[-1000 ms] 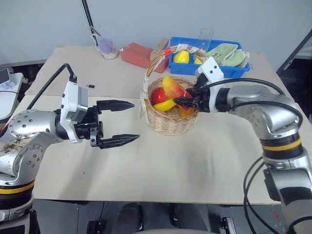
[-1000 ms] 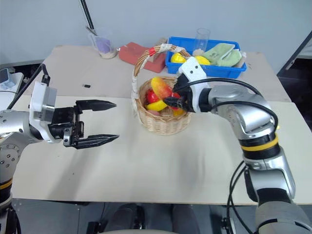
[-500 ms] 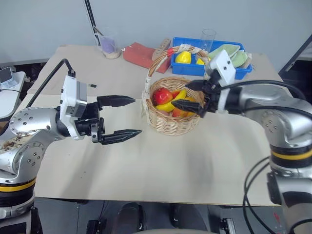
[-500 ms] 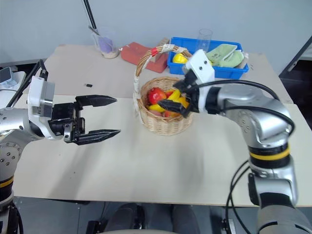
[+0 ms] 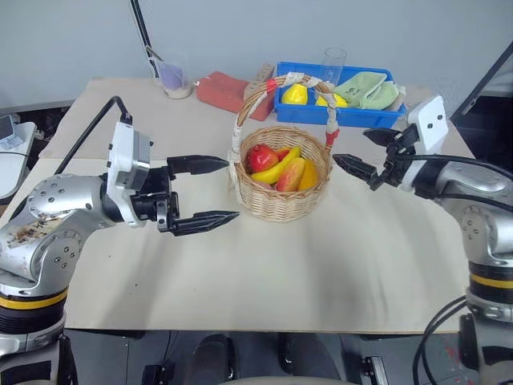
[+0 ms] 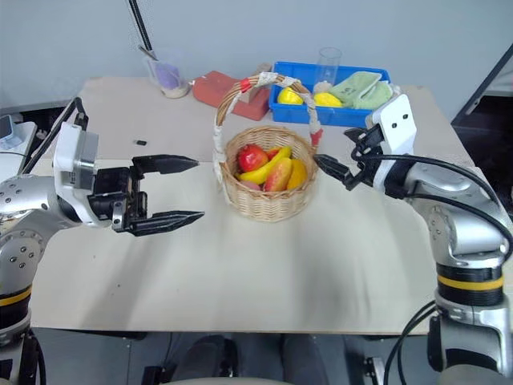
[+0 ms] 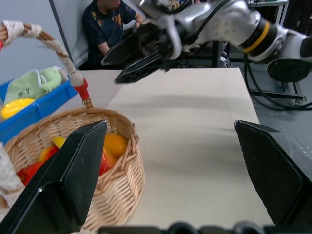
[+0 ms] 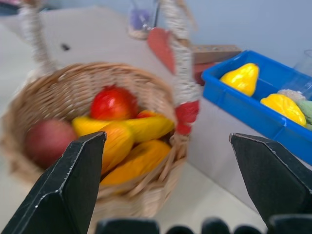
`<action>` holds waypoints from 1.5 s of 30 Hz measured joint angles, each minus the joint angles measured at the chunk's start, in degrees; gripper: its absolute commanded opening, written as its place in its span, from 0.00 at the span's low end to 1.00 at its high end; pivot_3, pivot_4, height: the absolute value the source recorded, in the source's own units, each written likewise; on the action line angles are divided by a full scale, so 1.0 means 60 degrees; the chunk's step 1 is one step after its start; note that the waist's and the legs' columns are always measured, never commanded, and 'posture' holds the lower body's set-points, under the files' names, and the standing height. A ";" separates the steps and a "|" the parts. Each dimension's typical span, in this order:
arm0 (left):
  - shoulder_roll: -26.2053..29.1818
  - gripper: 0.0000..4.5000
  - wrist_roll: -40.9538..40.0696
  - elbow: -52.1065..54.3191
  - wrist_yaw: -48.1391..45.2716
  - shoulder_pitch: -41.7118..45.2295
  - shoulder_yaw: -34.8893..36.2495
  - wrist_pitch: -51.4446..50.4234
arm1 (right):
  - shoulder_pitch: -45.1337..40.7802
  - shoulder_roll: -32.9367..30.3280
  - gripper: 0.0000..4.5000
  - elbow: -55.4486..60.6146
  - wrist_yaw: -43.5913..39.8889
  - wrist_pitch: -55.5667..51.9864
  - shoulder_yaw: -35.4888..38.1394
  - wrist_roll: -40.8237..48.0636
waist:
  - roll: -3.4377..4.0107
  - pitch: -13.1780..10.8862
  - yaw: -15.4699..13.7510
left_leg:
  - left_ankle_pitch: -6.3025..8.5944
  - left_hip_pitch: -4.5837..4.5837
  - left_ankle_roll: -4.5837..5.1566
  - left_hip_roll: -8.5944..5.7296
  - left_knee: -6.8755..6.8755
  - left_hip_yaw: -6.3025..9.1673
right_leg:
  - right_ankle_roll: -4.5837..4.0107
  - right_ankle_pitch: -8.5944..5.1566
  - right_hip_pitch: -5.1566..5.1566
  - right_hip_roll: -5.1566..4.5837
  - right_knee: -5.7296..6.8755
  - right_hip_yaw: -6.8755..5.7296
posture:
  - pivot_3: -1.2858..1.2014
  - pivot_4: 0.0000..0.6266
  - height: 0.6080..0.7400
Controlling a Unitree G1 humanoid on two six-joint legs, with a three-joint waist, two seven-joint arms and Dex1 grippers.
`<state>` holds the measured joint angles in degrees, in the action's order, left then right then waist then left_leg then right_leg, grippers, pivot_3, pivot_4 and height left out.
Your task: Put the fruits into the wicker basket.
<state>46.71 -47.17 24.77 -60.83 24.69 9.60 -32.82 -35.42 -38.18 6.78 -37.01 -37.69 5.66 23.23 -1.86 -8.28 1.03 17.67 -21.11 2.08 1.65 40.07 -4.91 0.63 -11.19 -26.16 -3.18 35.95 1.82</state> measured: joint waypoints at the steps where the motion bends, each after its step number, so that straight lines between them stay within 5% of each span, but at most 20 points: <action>1: -0.0011 1.00 -0.0002 -0.0017 -0.0005 0.0048 -0.0033 0.0000 | -0.0232 0.0157 0.99 -0.0410 -0.0013 0.0243 -0.0146 -0.0128 | 0.0000 0.0000 -0.0003 | 0.0000 0.0000 0.0000 0.0000 -0.0001 0.0000 | 0.0000 0.0000 0.0000 0.0000 0.0000 0.0000 | 0.52 0.24 0.72; 7: -0.0079 1.00 -0.0021 -0.0098 0.0015 0.0128 -0.0119 -0.0003 | -0.1256 0.0880 0.99 -0.2478 -0.0177 0.1340 -0.0532 -0.0703 | 0.0000 0.0000 -0.0035 | 0.0000 -0.0004 0.0000 0.0003 -0.0001 0.0002 | -0.0002 0.0001 -0.0002 -0.0005 -0.0003 -0.0002 | 0.52 0.24 0.72; 19: -0.0090 1.00 -0.0033 -0.0060 0.0234 0.0121 -0.0117 -0.0010 | -0.1740 0.1424 0.11 -0.3854 -0.0385 0.1643 -0.0539 -0.0879 | 0.0003 0.0001 -0.0034 | -0.0001 -0.0002 -0.0001 0.0009 -0.0001 0.0004 | -0.0004 0.0003 -0.0003 -0.0005 0.0004 -0.0004 | 0.52 0.24 0.72; 21: -0.0097 1.00 -0.0032 -0.0060 0.0246 0.0121 -0.0117 -0.0010 | -0.1739 0.1433 0.03 -0.3856 -0.0393 0.1649 -0.0537 -0.0964 | 0.0004 0.0000 -0.0034 | -0.0001 -0.0003 -0.0002 0.0009 -0.0001 0.0003 | -0.0004 0.0003 -0.0005 -0.0005 0.0005 -0.0004 | 0.52 0.24 0.72; 28: -0.0260 1.00 -0.0027 -0.0070 0.0322 0.0149 -0.0136 -0.0008 | -0.0911 0.1285 0.03 -0.2519 0.0320 0.1340 -0.0079 -0.1018 | 0.0004 0.0000 -0.0114 | -0.0002 -0.0013 -0.0003 0.0005 0.0000 0.0009 | -0.0004 0.0003 -0.0007 -0.0016 0.0007 -0.0018 | 0.52 0.24 0.72; 35: -0.0583 1.00 -0.0024 -0.0106 0.0482 0.0358 -0.0256 -0.0006 | 0.0707 0.0099 0.03 -0.0710 0.1212 0.0482 0.2137 -0.0644 | 0.0004 0.0000 -0.0223 | -0.0001 -0.0013 -0.0001 -0.0007 0.0005 0.0006 | 0.0002 0.0006 -0.0002 -0.0023 0.0003 -0.0013 | 0.52 0.24 0.72; 40: -0.0812 1.00 0.0048 -0.0301 0.0489 0.0645 -0.0477 0.0012 | 0.1494 -0.0025 0.03 -0.0670 0.1757 0.0493 0.3355 -0.0638 | 0.0006 0.0001 -0.0127 | -0.0003 -0.0006 -0.0004 -0.0012 0.0005 0.0002 | 0.0001 0.0007 0.0001 -0.0002 0.0010 0.0009 | 0.52 0.24 0.72; 45: -0.0973 1.00 0.0394 -0.0574 0.0491 0.0848 -0.0647 0.0079 | 0.1557 0.0269 0.03 -0.1290 0.1930 0.0826 0.3241 -0.0664 | 0.0008 0.0002 0.0090 | -0.0004 0.0003 -0.0005 -0.0007 -0.0002 -0.0003 | 0.0000 0.0007 0.0000 0.0015 0.0018 0.0039 | 0.52 0.24 0.72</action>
<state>40.87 -44.81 21.32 -57.88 29.77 5.72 -32.35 -26.07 -36.57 -0.96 -25.43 -32.73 25.10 19.25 -1.81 -8.27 1.57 17.65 -21.09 2.05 1.61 40.06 -4.93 0.63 -11.15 -26.16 -3.08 36.06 2.05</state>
